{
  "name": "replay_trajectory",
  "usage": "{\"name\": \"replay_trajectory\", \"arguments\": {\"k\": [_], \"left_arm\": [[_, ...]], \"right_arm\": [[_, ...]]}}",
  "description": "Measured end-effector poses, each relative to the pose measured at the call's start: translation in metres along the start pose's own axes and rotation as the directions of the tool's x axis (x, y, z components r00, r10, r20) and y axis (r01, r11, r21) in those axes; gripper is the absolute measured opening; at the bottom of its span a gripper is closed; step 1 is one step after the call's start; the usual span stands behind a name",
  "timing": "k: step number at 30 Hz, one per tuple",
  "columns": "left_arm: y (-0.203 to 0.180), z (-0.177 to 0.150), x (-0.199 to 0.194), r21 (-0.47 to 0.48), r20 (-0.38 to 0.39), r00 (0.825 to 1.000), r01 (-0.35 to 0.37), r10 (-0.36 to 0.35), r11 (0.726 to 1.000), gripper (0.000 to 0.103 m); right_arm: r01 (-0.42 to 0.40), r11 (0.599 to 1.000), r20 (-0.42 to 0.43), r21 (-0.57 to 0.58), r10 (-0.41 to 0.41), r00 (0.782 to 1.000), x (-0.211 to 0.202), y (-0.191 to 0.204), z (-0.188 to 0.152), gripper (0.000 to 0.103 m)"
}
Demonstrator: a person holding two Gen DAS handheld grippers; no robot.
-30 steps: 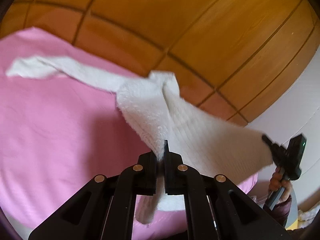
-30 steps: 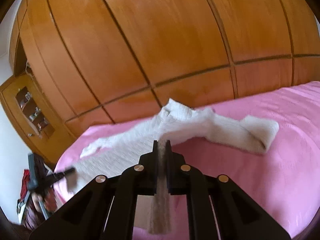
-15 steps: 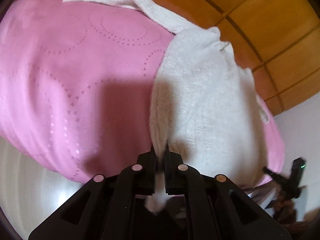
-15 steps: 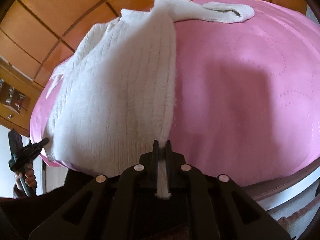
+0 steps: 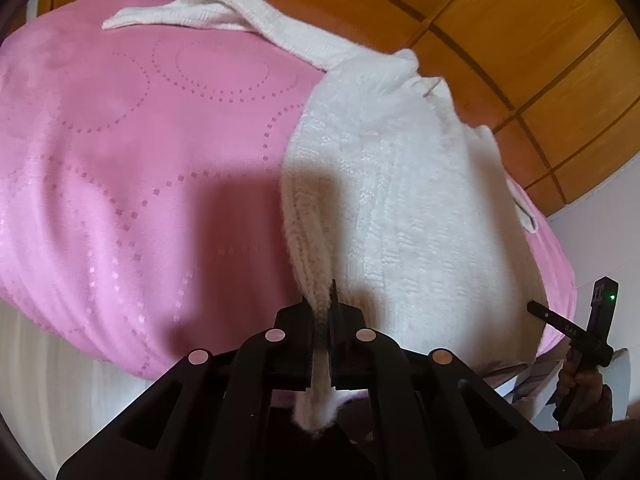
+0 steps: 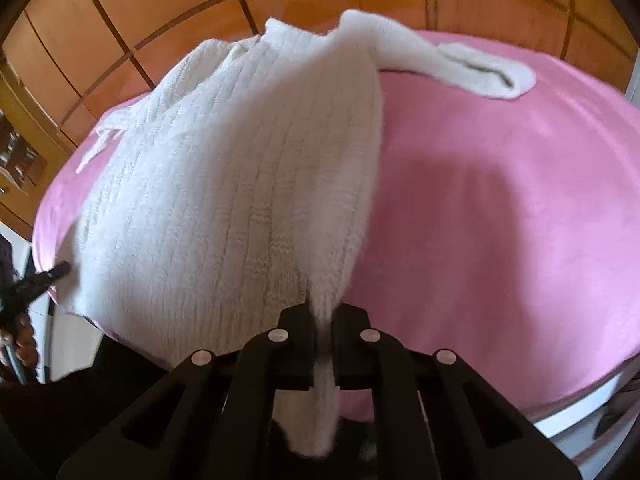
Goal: Fold small clothes
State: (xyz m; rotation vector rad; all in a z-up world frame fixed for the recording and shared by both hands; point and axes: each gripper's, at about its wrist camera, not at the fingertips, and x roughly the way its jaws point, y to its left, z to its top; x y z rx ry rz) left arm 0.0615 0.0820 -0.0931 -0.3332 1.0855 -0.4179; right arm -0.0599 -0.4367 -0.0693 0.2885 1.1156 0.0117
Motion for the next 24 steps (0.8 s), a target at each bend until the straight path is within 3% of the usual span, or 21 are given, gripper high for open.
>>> {"name": "replay_trajectory", "arguments": {"k": [5,7,8,9,10,11,14,16,18,24], "left_arm": [[-0.002,-0.012,0.0,0.018,-0.043,0.999,0.0,0.001,1.0,0.004],[0.001,-0.008,-0.002,-0.008,-0.027,1.0,-0.004,0.004,1.0,0.005],[0.006,-0.002,-0.006,-0.038,-0.01,1.0,0.014,-0.015,0.999,0.013],[0.016,0.007,-0.013,-0.089,0.028,0.999,0.041,-0.039,0.995,0.035],[0.026,0.015,-0.019,-0.133,0.064,0.997,0.049,-0.041,0.99,0.047],[0.036,0.023,-0.025,-0.173,0.1,0.995,0.046,-0.029,0.984,0.057],[0.072,0.055,-0.04,-0.288,0.183,0.983,0.061,-0.008,0.956,0.057],[0.091,0.078,-0.05,-0.342,0.235,0.972,0.065,0.018,0.937,0.057],[0.108,0.102,-0.057,-0.392,0.288,0.958,0.123,-0.006,0.912,0.057],[0.144,0.173,-0.068,-0.499,0.385,0.923,0.211,-0.003,0.841,0.057]], "right_arm": [[0.01,1.0,-0.047,0.019,-0.01,0.999,0.01,-0.013,-0.005,0.005],[-0.011,0.999,-0.041,0.047,0.013,0.999,0.01,-0.016,-0.001,0.018],[0.003,0.999,-0.024,0.049,-0.002,1.0,0.007,-0.017,0.003,0.022],[0.016,0.999,-0.007,0.049,-0.016,1.0,0.003,-0.019,0.006,0.037],[0.026,0.998,0.016,0.053,-0.027,1.0,0.0,-0.018,0.01,0.047],[0.036,0.998,0.049,0.059,-0.039,0.998,-0.006,-0.019,0.016,0.048],[0.037,0.998,0.116,0.052,-0.043,0.992,-0.013,-0.011,0.033,0.054],[-0.006,0.999,0.149,0.039,0.0,0.989,-0.012,0.004,0.045,0.061],[-0.055,0.998,0.151,-0.01,0.056,0.987,-0.003,0.028,0.056,0.062],[-0.154,0.975,0.09,-0.157,0.17,0.981,0.047,0.111,0.072,0.063]]}}
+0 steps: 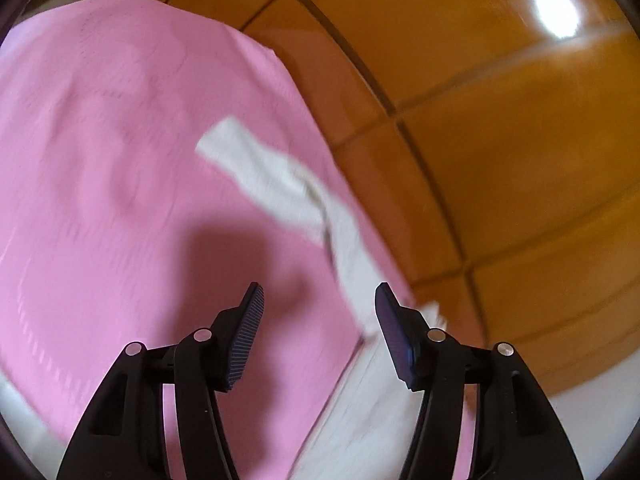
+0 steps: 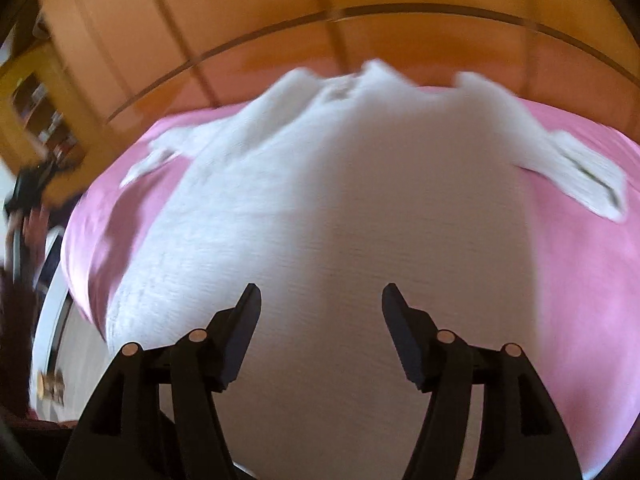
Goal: Fold small clothes
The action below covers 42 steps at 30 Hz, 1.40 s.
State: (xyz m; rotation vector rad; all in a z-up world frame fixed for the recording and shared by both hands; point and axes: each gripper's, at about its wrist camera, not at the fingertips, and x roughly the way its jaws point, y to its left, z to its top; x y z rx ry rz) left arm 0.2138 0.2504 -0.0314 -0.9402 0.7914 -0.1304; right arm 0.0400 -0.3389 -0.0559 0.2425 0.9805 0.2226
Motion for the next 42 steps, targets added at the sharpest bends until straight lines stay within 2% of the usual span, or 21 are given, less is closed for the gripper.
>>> {"name": "replay_trajectory", "arguments": {"k": [4,6,9,15,17,19,20,22,23,24,26,27,28,29,30,31,33,36,38,40,42], "left_arm": [[-0.003,0.052,0.034,-0.076,-0.01,1.0,-0.007,0.006,0.997,0.057],[-0.005,0.068,0.055,-0.114,-0.025,0.998,-0.059,0.056,0.992,0.057],[-0.005,0.088,0.091,-0.118,-0.098,0.992,-0.091,0.08,0.989,0.057],[-0.008,0.108,0.161,-0.122,-0.219,0.95,-0.253,0.223,0.96,0.055],[-0.005,0.11,0.183,-0.117,-0.276,0.916,-0.332,0.291,0.936,0.049],[-0.004,0.11,0.199,-0.09,-0.304,0.894,-0.37,0.328,0.925,0.037],[-0.005,0.11,0.205,-0.059,-0.306,0.876,-0.408,0.372,0.911,0.03],[-0.007,0.108,0.21,-0.012,-0.292,0.858,-0.445,0.422,0.896,0.01],[-0.01,0.11,0.21,0.013,-0.267,0.856,-0.457,0.443,0.89,0.005],[-0.015,0.11,0.207,0.029,-0.228,0.863,-0.456,0.45,0.889,0.005],[-0.038,0.108,0.178,0.099,-0.049,0.899,-0.428,0.434,0.898,0.005],[-0.054,0.105,0.155,0.152,0.066,0.929,-0.371,0.365,0.916,0.005],[-0.066,0.099,0.133,0.196,0.155,0.943,-0.322,0.295,0.926,0.005],[-0.077,0.09,0.107,0.251,0.249,0.942,-0.286,0.224,0.925,0.002],[-0.089,0.076,0.074,0.329,0.343,0.927,-0.269,0.151,0.905,0.0],[-0.092,0.067,0.058,0.36,0.377,0.918,-0.271,0.127,0.893,0.0],[-0.083,0.052,0.032,0.379,0.398,0.912,-0.26,0.098,0.888,0.0],[-0.037,0.035,0.031,0.33,0.335,0.913,-0.344,0.232,0.879,0.0],[-0.005,0.03,0.033,0.242,0.271,0.91,-0.381,0.315,0.893,0.0],[0.029,0.026,0.035,0.148,0.2,0.927,-0.35,0.318,0.925,0.0],[0.051,0.025,0.034,0.074,0.188,0.915,-0.376,0.357,0.924,0.0]], "right_arm": [[-0.02,0.995,-0.042,-0.098,0.016,0.999,0.036,0.036,0.004,0.064],[-0.032,0.992,-0.065,-0.123,0.024,0.998,0.05,0.045,0.005,0.066],[-0.034,0.992,-0.093,-0.124,0.023,0.995,0.071,0.05,0.01,0.072],[-0.047,0.992,-0.094,-0.114,0.037,0.995,0.077,0.042,0.006,0.079],[-0.052,0.992,-0.092,-0.112,0.042,0.995,0.08,0.043,0.007,0.082],[-0.049,0.992,-0.09,-0.117,0.039,0.995,0.08,0.044,0.007,0.086],[-0.047,0.992,-0.089,-0.118,0.037,0.995,0.081,0.045,0.007,0.087],[-0.046,0.992,-0.087,-0.122,0.035,0.996,0.08,0.046,0.006,0.089],[-0.042,0.991,-0.086,-0.127,0.032,0.996,0.081,0.047,0.006,0.089],[-0.041,0.991,-0.086,-0.129,0.03,0.996,0.081,0.047,0.006,0.089],[-0.042,0.991,-0.086,-0.127,0.031,0.996,0.08,0.047,0.005,0.09],[-0.042,0.991,-0.087,-0.127,0.031,0.996,0.08,0.047,0.005,0.09],[-0.039,0.991,-0.087,-0.131,0.028,0.996,0.08,0.048,0.005,0.09],[-0.037,0.991,-0.085,-0.132,0.026,0.996,0.079,0.048,0.004,0.09],[-0.036,0.991,-0.082,-0.13,0.025,0.996,0.079,0.048,0.003,0.09],[-0.034,0.991,-0.078,-0.129,0.024,0.997,0.08,0.049,0.003,0.091],[-0.027,0.991,-0.072,-0.13,0.017,0.997,0.08,0.051,0.002,0.093],[-0.005,0.989,-0.071,-0.145,-0.005,0.997,0.082,0.056,0.001,0.095],[-0.001,0.99,-0.069,-0.14,-0.009,0.998,0.081,0.056,0.001,0.095],[0.004,0.991,-0.07,-0.132,-0.014,0.997,0.08,0.056,0.0,0.095],[0.013,0.991,-0.071,-0.134,-0.023,0.997,0.08,0.055,0.0,0.095]]}}
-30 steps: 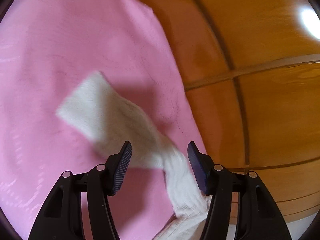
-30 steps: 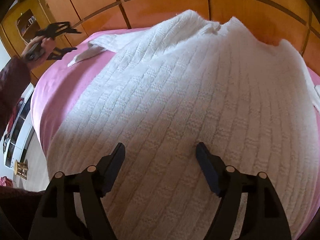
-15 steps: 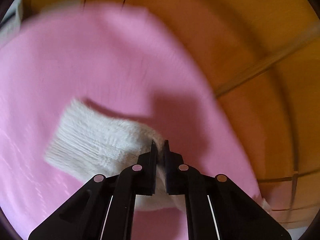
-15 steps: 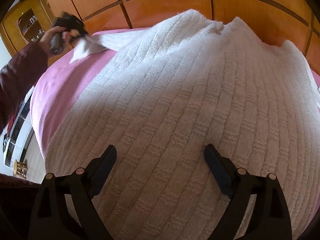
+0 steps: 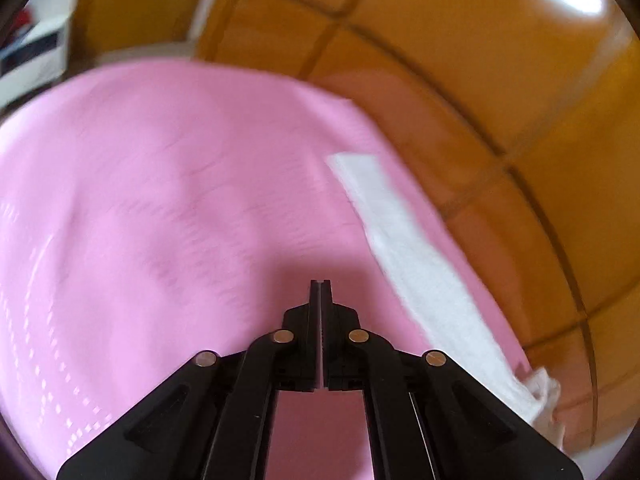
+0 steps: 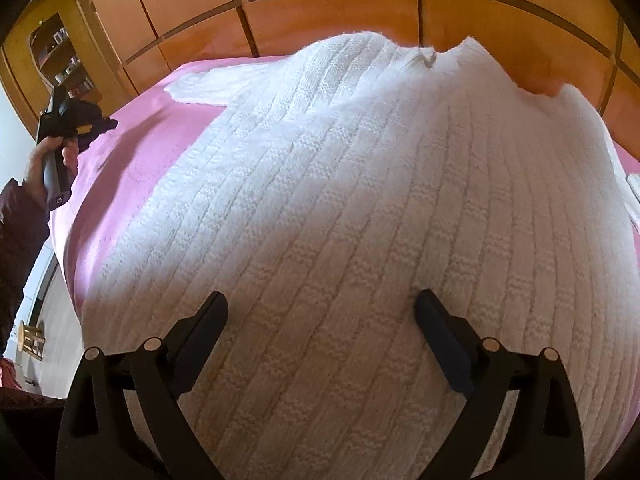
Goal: Fold small clothes
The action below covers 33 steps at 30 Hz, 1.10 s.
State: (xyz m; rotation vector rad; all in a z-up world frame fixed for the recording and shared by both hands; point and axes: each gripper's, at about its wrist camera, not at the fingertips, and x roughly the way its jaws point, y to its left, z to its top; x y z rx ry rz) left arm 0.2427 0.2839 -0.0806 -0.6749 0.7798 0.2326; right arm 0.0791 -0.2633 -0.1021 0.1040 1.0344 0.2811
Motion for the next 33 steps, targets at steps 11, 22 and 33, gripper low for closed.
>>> {"name": "replay_trajectory", "arguments": {"k": [11,22,33], "left_arm": [[-0.021,0.042,0.058,-0.088,-0.07,0.997,0.036,-0.043,0.995,0.064],[-0.073,0.072,0.143,0.0,-0.123,0.992,0.027,-0.027,1.0,0.063],[-0.069,0.091,0.118,0.033,-0.034,0.993,0.112,-0.111,0.993,0.005]], "right_arm": [[0.07,0.995,0.012,-0.065,-0.07,0.998,0.011,0.014,-0.002,0.101],[0.065,0.997,0.024,-0.051,-0.064,0.998,0.018,0.009,0.001,0.101],[0.029,1.0,0.028,-0.007,-0.029,0.999,0.016,0.004,0.002,0.101]]}}
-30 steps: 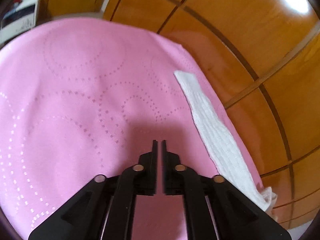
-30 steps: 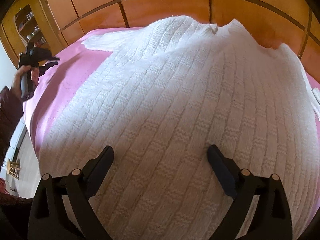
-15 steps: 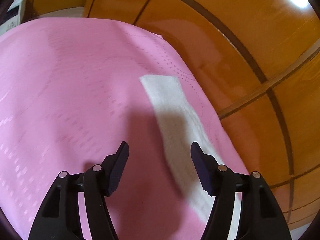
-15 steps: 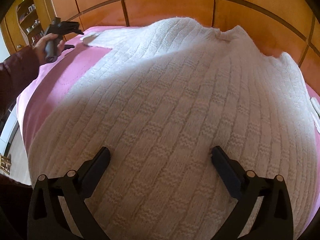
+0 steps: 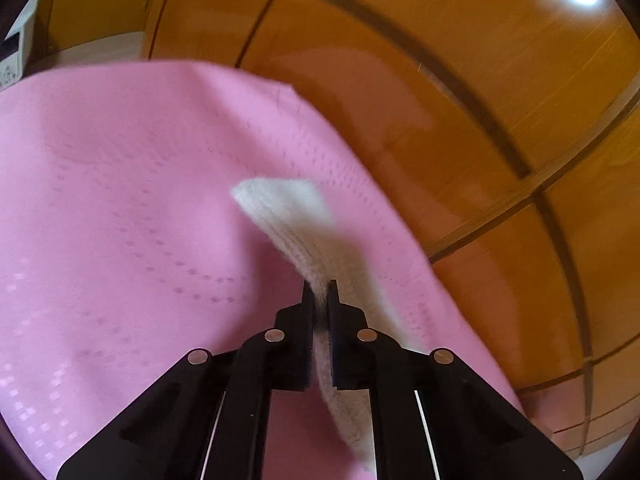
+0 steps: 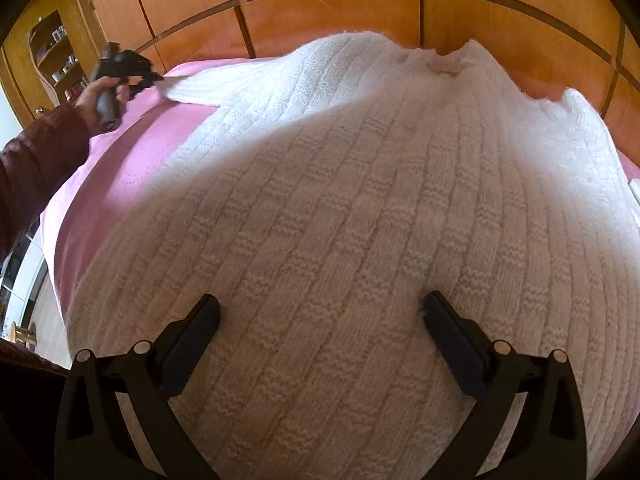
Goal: Fold small clothes
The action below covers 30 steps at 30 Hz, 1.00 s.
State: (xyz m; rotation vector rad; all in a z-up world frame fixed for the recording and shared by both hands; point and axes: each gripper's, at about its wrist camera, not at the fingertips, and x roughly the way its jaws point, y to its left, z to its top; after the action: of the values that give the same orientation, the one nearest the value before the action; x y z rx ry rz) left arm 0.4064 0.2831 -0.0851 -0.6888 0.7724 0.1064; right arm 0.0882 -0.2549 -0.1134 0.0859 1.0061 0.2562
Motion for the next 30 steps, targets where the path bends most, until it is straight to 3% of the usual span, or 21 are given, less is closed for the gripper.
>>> {"name": "replay_trajectory", "arguments": {"k": [4,8,11,15,19,23,25,27,30], "left_arm": [[0.022,-0.001,-0.043,-0.035,0.078,0.997,0.013,-0.01,0.999,0.004],[0.061,-0.016,-0.094,-0.055,0.171,0.983,-0.054,0.062,0.997,0.004],[0.091,-0.037,-0.127,-0.089,0.196,0.975,-0.091,0.107,0.992,0.004],[0.11,-0.071,-0.164,-0.078,0.179,0.976,-0.114,0.126,0.99,0.004],[0.121,-0.095,-0.159,-0.076,0.06,0.982,-0.176,0.181,0.982,0.004],[0.133,-0.091,-0.184,-0.154,0.098,0.962,-0.238,0.255,0.959,0.004],[0.136,-0.084,-0.205,-0.19,0.133,0.951,-0.251,0.278,0.949,0.014],[0.13,-0.078,-0.216,-0.153,0.159,0.959,-0.211,0.234,0.966,0.042],[0.114,-0.07,-0.22,-0.061,0.163,0.965,-0.198,0.205,0.978,0.054]], "right_arm": [[-0.006,1.0,0.006,0.008,0.006,1.0,-0.001,-0.001,0.0,0.101],[-0.011,1.0,0.009,0.008,0.011,1.0,-0.005,-0.003,-0.003,0.101],[0.002,1.0,0.007,-0.011,-0.002,1.0,-0.006,-0.003,-0.004,0.101],[-0.002,1.0,0.009,-0.009,0.002,1.0,-0.006,-0.003,-0.006,0.101],[0.008,1.0,0.01,-0.015,-0.008,1.0,-0.006,0.0,-0.007,0.101],[0.006,1.0,0.016,-0.012,-0.006,1.0,-0.007,-0.002,-0.009,0.101],[0.009,1.0,0.013,-0.013,-0.009,1.0,-0.007,0.0,-0.007,0.101],[-0.002,1.0,0.011,0.004,0.002,1.0,-0.009,0.0,-0.006,0.101],[-0.029,1.0,-0.014,0.01,0.029,0.999,-0.014,-0.002,0.001,0.101]]}}
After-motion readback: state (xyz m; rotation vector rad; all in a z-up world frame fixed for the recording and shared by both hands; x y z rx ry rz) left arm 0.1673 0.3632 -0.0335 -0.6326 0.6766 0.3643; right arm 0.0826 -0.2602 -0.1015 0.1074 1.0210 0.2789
